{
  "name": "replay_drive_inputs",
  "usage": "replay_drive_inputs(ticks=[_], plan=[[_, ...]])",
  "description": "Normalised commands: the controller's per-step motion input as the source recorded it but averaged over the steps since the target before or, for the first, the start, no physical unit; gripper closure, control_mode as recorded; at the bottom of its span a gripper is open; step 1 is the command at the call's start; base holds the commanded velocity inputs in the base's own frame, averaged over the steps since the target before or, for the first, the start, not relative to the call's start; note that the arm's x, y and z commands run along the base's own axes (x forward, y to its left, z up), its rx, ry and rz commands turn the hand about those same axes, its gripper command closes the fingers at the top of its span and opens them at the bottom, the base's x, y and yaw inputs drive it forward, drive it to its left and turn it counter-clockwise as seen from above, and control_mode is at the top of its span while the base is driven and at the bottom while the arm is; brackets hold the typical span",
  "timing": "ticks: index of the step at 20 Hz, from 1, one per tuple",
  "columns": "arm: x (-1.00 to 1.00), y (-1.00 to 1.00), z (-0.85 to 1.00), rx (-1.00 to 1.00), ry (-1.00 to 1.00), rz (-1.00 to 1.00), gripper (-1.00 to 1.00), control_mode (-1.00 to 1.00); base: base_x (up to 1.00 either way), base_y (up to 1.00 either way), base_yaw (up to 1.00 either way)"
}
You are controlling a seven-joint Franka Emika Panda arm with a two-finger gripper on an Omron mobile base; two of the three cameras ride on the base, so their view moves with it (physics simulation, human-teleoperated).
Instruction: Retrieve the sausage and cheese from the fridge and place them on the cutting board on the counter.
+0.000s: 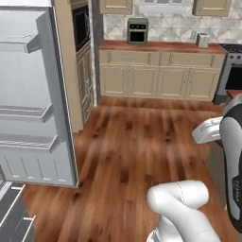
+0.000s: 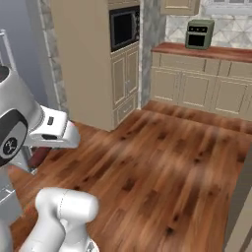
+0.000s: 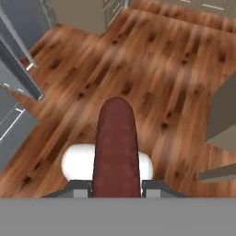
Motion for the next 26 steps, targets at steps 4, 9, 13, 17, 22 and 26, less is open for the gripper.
replay_drive_inputs(ticks=[4,9,13,17,22,26], plan=[[0.00,0.00,0.00,0.00,0.00,0.00,1.00,1.00,0.92,-0.56,-0.46],[0.00,0.00,0.00,0.00,0.00,0.00,1.00,1.00,1.00,-0.42,-0.29],[0.00,0.00,0.00,0.00,0.00,0.00,1.00,1.00,1.00,-0.04,-0.19],[0.00,0.00,0.00,0.00,0.00,0.00,1.00,1.00,1.00,-0.09,-0.20],[0.00,0.00,0.00,0.00,0.00,0.00,1.00,1.00,1.00,-0.07,-0.21],[0.00,0.00,0.00,0.00,0.00,0.00,1.00,1.00,1.00,-0.07,-0.21]])
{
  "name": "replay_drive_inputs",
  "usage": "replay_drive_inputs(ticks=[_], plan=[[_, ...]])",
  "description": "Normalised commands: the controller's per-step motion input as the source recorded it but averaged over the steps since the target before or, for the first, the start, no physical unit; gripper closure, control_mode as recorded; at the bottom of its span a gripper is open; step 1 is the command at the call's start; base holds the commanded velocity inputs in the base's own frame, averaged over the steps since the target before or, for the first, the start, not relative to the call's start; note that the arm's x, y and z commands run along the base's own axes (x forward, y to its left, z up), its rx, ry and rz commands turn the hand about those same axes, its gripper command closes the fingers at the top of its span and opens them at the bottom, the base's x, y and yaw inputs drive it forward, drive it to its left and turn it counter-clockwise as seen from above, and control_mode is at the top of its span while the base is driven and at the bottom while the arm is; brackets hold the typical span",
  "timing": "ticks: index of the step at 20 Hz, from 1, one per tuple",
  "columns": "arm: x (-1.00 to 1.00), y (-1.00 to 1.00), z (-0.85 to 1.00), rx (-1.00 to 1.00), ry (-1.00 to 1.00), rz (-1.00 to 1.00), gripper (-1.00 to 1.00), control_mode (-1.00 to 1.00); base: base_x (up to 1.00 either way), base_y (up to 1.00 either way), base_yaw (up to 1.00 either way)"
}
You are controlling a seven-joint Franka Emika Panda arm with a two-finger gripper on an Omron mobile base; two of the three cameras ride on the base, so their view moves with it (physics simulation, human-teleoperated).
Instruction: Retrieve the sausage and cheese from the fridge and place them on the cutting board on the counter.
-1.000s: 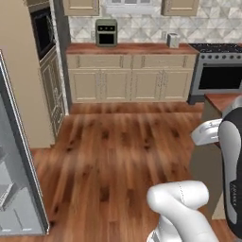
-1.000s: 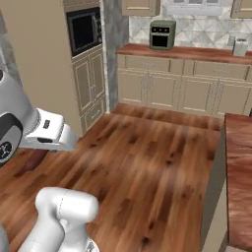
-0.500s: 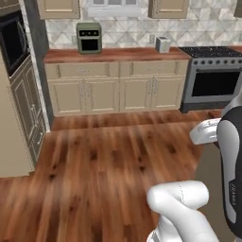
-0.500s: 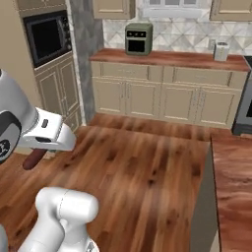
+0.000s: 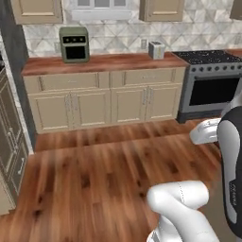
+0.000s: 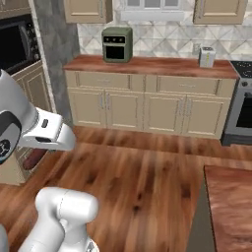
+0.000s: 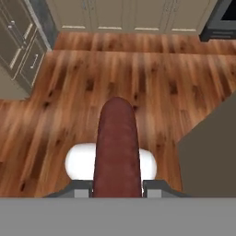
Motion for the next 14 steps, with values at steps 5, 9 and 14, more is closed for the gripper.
replay_drive_inputs(ticks=[5,9,14], plan=[[0.00,0.00,0.00,0.00,0.00,0.00,1.00,1.00,1.00,-0.15,-0.25],[0.00,0.00,0.00,0.00,0.00,0.00,1.00,1.00,0.77,-0.23,-0.57],[0.00,0.00,0.00,0.00,0.00,0.00,1.00,1.00,0.00,-0.06,-0.98]])
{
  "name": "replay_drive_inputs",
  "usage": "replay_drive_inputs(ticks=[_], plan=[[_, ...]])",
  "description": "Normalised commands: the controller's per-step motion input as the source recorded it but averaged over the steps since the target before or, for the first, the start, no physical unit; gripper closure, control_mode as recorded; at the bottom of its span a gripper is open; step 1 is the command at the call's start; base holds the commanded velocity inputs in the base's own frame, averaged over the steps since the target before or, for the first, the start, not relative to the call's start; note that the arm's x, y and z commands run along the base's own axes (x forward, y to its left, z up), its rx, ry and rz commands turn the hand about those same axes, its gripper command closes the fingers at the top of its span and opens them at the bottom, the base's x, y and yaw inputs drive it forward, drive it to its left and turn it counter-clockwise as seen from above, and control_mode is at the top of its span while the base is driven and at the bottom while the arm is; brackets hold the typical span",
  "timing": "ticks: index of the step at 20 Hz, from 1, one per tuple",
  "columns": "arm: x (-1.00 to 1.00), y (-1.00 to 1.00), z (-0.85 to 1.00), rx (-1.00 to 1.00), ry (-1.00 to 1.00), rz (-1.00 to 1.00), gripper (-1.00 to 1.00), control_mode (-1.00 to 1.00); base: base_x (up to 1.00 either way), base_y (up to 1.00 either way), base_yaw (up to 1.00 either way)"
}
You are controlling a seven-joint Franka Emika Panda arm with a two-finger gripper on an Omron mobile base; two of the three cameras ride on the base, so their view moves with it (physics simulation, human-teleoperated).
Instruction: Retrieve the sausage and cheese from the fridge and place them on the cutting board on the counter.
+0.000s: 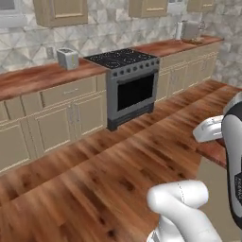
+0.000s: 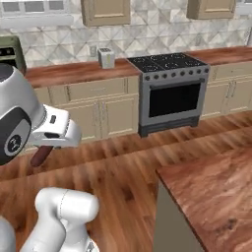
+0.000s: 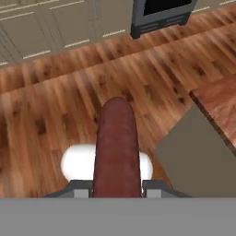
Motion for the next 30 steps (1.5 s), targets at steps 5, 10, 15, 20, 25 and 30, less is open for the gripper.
replay_drive_inputs(ticks=[5,10,15,20,25,30], plan=[[0.00,0.00,0.00,0.00,0.00,0.00,1.00,1.00,0.00,0.00,-1.00],[0.00,0.00,0.00,0.00,0.00,0.00,1.00,1.00,0.95,0.91,-0.52],[0.00,0.00,0.00,0.00,0.00,0.00,1.00,1.00,1.00,1.00,-0.35],[0.00,0.00,0.00,0.00,0.00,0.00,1.00,1.00,1.00,0.36,-0.35],[0.00,0.00,0.00,0.00,0.00,0.00,1.00,1.00,1.00,0.01,-0.33],[0.00,0.00,0.00,0.00,0.00,0.00,1.00,1.00,1.00,0.34,-0.30]])
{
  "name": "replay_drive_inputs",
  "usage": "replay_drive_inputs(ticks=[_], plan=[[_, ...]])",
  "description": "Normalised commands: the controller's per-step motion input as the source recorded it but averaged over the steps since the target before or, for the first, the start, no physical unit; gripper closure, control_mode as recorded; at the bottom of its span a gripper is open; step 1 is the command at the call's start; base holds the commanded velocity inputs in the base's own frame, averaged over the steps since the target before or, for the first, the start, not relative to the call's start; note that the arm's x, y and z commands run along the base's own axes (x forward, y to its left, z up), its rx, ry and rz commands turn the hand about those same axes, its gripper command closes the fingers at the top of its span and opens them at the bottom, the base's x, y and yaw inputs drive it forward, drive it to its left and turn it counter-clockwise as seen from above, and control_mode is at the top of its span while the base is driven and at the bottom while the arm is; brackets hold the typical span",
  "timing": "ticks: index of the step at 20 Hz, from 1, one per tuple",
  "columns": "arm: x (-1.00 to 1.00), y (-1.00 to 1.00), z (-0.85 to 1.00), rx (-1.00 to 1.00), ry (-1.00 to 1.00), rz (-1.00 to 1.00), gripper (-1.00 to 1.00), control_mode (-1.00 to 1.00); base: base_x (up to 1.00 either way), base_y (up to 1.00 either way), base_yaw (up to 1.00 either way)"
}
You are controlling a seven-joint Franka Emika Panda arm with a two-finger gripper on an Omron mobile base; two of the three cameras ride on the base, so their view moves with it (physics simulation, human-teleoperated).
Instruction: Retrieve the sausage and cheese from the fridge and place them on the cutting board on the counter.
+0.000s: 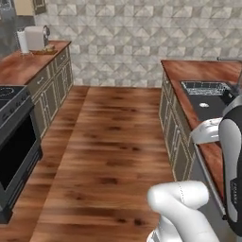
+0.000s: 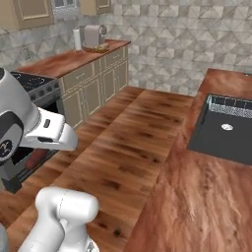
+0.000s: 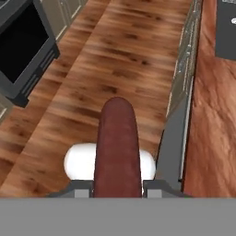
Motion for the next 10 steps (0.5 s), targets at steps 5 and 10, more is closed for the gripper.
replay_drive_inputs(ticks=[5,10], plan=[[0.00,0.00,0.00,0.00,0.00,0.00,1.00,1.00,1.00,0.97,-0.17],[0.00,0.00,0.00,0.00,0.00,0.00,1.00,1.00,1.00,0.67,-0.14]])
